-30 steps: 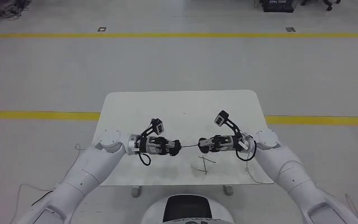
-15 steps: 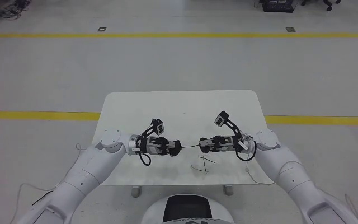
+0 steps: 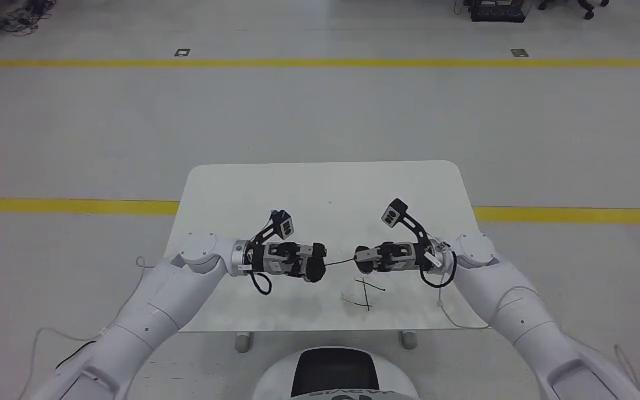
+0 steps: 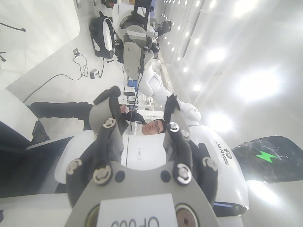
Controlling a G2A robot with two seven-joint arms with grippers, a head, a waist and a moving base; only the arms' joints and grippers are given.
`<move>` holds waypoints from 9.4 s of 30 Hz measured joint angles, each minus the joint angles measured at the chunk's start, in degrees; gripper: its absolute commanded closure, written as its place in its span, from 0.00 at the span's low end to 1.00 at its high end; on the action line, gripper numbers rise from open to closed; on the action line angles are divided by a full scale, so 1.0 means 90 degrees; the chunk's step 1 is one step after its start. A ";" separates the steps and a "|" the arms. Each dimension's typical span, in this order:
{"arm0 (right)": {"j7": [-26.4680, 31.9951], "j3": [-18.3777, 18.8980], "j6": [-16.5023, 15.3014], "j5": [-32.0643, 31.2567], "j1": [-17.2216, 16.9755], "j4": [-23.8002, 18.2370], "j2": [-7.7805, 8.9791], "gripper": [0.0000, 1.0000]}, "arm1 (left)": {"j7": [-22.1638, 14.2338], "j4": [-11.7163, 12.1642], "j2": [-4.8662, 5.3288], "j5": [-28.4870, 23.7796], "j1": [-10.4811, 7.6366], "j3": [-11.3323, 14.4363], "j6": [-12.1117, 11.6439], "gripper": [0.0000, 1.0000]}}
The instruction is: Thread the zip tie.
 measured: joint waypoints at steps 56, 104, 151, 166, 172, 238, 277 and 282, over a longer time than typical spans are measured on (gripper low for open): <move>-0.0956 0.0166 0.0340 -0.0274 -0.0394 -0.0612 -0.0056 1.00 | 0.1275 -0.0536 -0.0036 0.0270 0.0307 0.0039 0.0181 0.00; -0.0735 0.0262 0.0432 -0.0373 -0.0360 -0.0399 -0.0228 1.00 | 0.1228 -0.0458 -0.0108 0.0298 0.0239 0.0126 0.0305 0.00; -0.0813 0.0176 0.0977 -0.0803 -0.0242 -0.0044 -0.0357 1.00 | 0.1151 -0.0362 -0.0146 0.0381 0.0180 0.0200 0.0319 0.79; -0.0797 0.0172 0.1037 -0.0860 -0.0224 0.0005 -0.0386 1.00 | 0.1211 -0.0346 -0.0156 0.0406 0.0161 0.0205 0.0334 0.86; -0.0807 0.0170 0.1066 -0.0883 -0.0219 0.0040 -0.0396 1.00 | 0.1228 -0.0337 -0.0162 0.0407 0.0153 0.0210 0.0339 0.87; -0.0766 0.0261 0.0971 -0.0850 -0.0220 0.0177 -0.0508 1.00 | 0.1379 -0.0226 -0.0222 0.0578 0.0076 0.0291 0.0359 0.92; -0.0766 0.0330 0.0967 -0.0789 -0.0185 0.0331 -0.0558 0.00 | 0.1341 -0.0139 -0.0242 0.0596 0.0022 0.0299 0.0320 1.00; -0.0822 0.0475 0.0949 -0.0776 -0.0251 0.0306 -0.0519 0.00 | 0.1279 -0.0046 -0.0206 0.0713 0.0040 0.0184 -0.0022 1.00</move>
